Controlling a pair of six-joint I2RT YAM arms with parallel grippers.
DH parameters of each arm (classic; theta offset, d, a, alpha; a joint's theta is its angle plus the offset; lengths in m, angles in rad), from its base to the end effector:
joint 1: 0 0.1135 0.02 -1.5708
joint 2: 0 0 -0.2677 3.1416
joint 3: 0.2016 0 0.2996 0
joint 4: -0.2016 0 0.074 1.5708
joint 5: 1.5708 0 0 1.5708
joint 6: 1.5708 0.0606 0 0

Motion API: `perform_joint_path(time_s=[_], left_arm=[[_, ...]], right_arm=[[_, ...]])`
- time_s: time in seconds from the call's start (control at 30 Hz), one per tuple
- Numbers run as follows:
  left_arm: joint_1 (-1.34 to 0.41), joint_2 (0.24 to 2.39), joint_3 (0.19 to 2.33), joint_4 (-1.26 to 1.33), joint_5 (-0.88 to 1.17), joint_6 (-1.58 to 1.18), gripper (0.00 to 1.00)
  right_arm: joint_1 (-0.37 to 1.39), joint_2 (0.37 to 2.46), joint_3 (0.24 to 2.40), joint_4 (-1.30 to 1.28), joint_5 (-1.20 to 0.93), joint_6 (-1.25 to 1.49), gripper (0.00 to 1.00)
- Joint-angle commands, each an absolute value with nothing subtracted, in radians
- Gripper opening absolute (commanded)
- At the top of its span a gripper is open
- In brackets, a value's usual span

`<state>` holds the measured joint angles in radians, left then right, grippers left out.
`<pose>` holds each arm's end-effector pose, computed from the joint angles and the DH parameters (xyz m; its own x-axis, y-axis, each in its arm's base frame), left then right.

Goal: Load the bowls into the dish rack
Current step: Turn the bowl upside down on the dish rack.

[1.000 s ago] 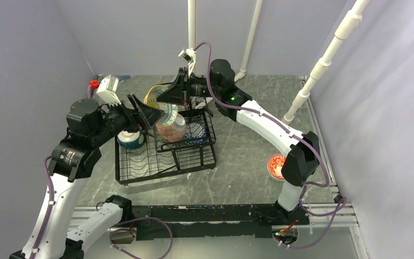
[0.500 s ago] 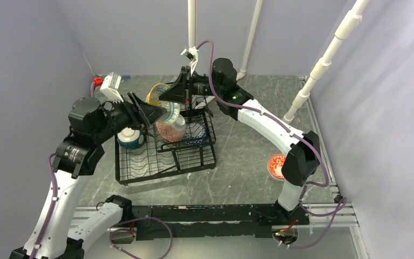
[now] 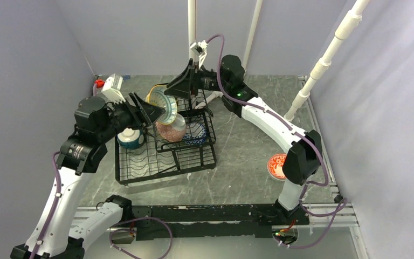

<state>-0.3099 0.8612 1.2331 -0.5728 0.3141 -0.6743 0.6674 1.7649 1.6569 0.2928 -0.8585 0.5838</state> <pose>0.2098 -0.0868 0.4529 -0.5096 -0.4603 -0.7269 0.3331 0.6734 -0.6599 0.3499 0.3341 0.4250 -0.4246 0.1240 -0.8968 -0.9046 -0.0186 0.4258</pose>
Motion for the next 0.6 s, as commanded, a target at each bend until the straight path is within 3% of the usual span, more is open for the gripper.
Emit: perform_joint_path(time_s=[0.0, 0.27, 0.57], left_arm=[[-0.307, 0.84, 1.244, -0.508, 0.244, -0.669, 0.03], [-0.306, 0.803, 1.257, -0.568, 0.08, -0.594, 0.03], [-0.307, 0.768, 1.274, -0.667, -0.104, -0.491, 0.03]], right_arm=[[0.663, 1.749, 1.661, 0.353, -0.881, 0.598, 0.55], [0.654, 1.749, 1.645, 0.333, -0.869, 0.579, 0.69], [0.647, 1.747, 1.624, 0.306, -0.87, 0.557, 0.71]])
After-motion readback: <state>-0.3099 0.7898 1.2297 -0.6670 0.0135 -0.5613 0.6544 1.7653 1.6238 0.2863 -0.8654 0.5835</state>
